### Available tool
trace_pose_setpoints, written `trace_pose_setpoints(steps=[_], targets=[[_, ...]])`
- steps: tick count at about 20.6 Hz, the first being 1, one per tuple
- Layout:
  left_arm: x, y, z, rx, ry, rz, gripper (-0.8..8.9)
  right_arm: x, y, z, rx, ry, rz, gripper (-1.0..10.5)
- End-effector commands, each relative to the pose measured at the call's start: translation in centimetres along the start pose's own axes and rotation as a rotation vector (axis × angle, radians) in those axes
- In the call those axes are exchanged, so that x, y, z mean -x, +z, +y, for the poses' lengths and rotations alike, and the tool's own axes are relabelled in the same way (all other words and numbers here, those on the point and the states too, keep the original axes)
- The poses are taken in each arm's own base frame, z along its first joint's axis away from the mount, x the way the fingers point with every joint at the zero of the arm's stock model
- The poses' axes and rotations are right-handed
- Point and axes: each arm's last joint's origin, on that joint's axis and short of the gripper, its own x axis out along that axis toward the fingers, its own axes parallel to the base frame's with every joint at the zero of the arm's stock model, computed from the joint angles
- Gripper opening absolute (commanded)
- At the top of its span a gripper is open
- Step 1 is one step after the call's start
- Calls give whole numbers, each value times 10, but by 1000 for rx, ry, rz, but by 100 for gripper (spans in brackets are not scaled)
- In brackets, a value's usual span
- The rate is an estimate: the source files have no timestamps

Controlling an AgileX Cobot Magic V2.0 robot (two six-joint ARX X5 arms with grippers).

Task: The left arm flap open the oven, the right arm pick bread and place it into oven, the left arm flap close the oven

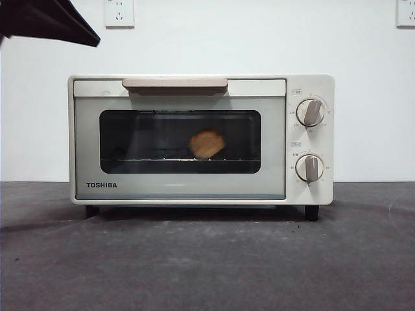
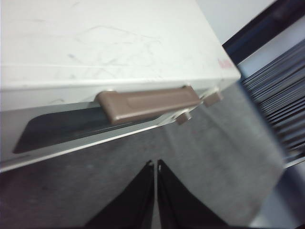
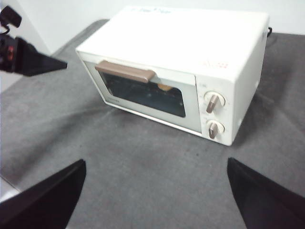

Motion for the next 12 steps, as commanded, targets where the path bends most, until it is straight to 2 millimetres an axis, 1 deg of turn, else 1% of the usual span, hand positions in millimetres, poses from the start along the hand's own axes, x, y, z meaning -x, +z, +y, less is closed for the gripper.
trace_pose_setpoints(steps=[1, 7, 12], targets=[[14, 1, -16, -192, 33, -27, 16, 2, 5, 2, -9, 16, -32, 473], [47, -12, -41, -300, 74, -78, 16, 2, 6, 2, -9, 17, -33, 473], [65, -15, -53, -342, 53, -150, 16, 2, 6, 2, -9, 16, -34, 471]])
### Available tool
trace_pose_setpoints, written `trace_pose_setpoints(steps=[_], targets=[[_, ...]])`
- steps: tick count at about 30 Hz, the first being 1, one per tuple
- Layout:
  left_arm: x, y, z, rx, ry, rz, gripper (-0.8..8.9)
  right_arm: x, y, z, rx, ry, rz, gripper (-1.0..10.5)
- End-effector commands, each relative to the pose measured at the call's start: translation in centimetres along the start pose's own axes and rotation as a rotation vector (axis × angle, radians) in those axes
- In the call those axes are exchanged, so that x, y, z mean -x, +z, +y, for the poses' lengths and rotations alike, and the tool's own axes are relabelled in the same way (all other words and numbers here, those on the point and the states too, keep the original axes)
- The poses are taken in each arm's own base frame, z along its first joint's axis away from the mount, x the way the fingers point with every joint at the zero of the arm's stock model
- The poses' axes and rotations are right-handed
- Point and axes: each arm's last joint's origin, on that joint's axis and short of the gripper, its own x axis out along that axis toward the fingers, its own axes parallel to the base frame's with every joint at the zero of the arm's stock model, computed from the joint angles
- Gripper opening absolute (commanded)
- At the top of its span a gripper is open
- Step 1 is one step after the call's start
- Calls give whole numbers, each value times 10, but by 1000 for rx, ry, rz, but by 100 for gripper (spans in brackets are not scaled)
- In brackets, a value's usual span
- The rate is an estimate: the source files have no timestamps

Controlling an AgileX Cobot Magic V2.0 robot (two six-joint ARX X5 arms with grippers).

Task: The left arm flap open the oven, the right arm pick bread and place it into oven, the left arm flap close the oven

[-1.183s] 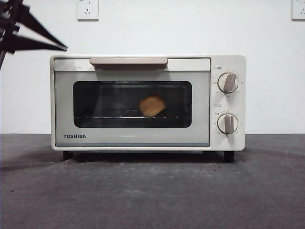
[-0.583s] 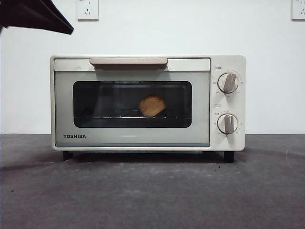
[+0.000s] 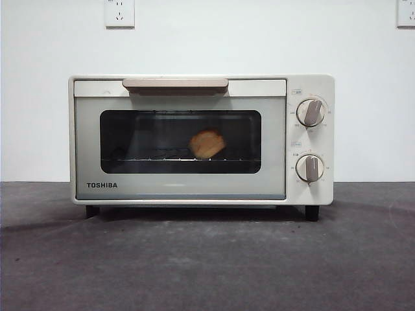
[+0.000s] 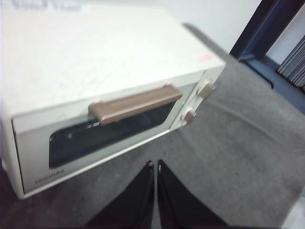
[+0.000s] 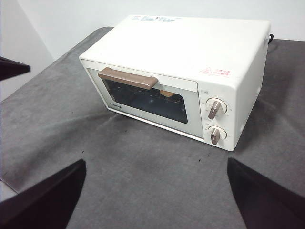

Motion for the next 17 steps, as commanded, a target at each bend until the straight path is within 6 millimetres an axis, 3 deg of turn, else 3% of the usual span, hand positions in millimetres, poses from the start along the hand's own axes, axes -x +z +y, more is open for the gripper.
trace_pose_setpoints(steps=[1, 2, 3, 4, 5, 17], targets=[[8, 8, -6, -50, -11, -47, 16, 2, 4, 1, -7, 10, -18, 444], [11, 7, -8, -54, -11, -54, 17, 2, 4, 1, -8, 11, -18, 320], [12, 8, -8, -58, -12, -61, 19, 2, 4, 1, -6, 11, -18, 95], [13, 8, -9, -61, -12, -65, 19, 2, 4, 1, 1, 10, -18, -25], [14, 8, -9, -62, -13, -65, 19, 2, 4, 1, 12, 9, -19, 27], [14, 7, -9, -61, -12, -65, 19, 2, 7, 2, 14, 20, -47, 24]])
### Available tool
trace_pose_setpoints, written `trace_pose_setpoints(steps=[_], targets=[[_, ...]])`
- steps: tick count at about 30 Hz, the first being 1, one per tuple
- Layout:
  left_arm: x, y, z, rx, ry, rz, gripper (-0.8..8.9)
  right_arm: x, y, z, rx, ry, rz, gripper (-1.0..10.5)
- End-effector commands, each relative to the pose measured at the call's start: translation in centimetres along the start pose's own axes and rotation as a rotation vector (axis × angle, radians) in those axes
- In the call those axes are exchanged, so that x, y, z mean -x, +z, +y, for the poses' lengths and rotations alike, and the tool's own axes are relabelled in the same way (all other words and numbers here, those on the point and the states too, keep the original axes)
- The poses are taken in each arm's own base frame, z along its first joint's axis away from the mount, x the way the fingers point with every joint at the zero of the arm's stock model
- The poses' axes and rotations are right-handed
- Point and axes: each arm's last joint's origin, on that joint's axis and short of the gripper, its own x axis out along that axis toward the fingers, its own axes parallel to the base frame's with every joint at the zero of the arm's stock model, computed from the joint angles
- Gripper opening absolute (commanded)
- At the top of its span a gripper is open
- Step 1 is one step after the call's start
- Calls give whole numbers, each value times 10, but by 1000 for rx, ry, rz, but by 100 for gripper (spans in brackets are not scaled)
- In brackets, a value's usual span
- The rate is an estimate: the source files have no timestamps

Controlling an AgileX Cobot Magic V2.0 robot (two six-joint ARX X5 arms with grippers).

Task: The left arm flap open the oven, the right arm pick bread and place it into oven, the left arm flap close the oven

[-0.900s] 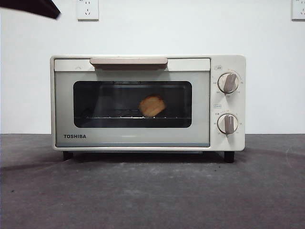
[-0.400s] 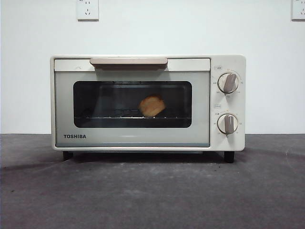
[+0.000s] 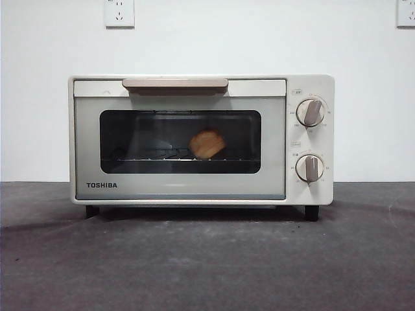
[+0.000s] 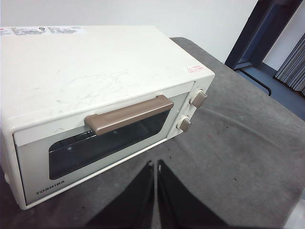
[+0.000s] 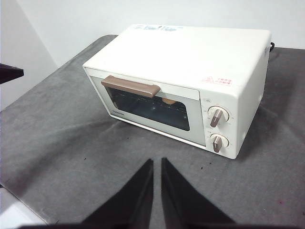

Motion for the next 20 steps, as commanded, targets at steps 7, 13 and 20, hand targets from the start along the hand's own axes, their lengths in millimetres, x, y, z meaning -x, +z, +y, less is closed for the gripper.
trace_pose_setpoints(steps=[7, 13, 20], targets=[[2, 6, -2, -24, -8, -27, 19, 2, 4, 1, 10, 10, -19, 24], [7, -12, 3, -10, 34, -27, 19, 2, 4, 1, 10, 10, -19, 24], [5, -97, 32, 1, 267, -112, 19, 2, 4, 1, 10, 10, -19, 24]])
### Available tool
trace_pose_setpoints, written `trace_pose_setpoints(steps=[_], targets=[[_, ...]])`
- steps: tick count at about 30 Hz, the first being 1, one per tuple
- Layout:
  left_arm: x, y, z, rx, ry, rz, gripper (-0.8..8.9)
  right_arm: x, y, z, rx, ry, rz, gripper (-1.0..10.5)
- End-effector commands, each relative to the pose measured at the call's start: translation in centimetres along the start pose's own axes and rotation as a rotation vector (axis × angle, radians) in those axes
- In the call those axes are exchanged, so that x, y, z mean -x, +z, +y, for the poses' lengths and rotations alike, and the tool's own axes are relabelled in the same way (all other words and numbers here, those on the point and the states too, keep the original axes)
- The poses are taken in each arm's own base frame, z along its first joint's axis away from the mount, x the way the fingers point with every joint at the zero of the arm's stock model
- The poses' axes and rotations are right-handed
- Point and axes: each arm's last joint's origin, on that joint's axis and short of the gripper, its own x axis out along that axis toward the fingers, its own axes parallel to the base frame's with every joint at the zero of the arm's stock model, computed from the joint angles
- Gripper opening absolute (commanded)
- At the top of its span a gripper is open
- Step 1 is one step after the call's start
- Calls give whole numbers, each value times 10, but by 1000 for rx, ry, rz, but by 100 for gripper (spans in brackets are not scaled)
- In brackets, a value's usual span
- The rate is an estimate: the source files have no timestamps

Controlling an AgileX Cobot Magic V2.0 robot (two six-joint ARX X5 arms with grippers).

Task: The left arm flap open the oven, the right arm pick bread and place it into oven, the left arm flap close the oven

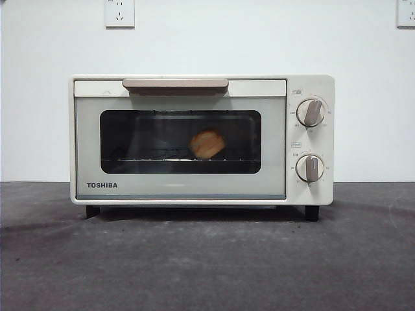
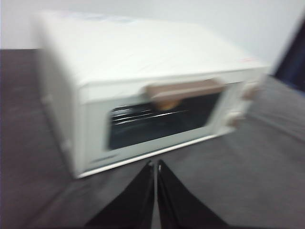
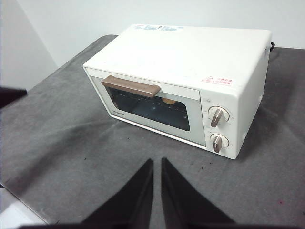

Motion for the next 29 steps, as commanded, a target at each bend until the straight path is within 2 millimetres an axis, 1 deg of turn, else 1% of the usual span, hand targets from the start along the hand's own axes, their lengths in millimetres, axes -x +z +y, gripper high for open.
trace_pose_setpoints(steps=[1, 4, 6, 10, 19, 29], targets=[[-7, -35, 12, -17, 119, -44, 19, 2, 4, 1, 11, 10, -19, 24], [-9, -65, 22, -20, 277, -91, 19, 2, 4, 1, 11, 10, -19, 24], [-9, -81, 26, -20, 337, -115, 19, 2, 4, 1, 11, 10, -19, 24], [-8, -99, 31, -24, 414, -141, 19, 2, 4, 1, 11, 10, -19, 24], [-9, -120, 39, -18, 478, -165, 19, 2, 4, 1, 11, 10, -19, 24], [-10, -123, 39, -21, 485, -135, 19, 2, 5, 2, 9, 12, -25, 24]])
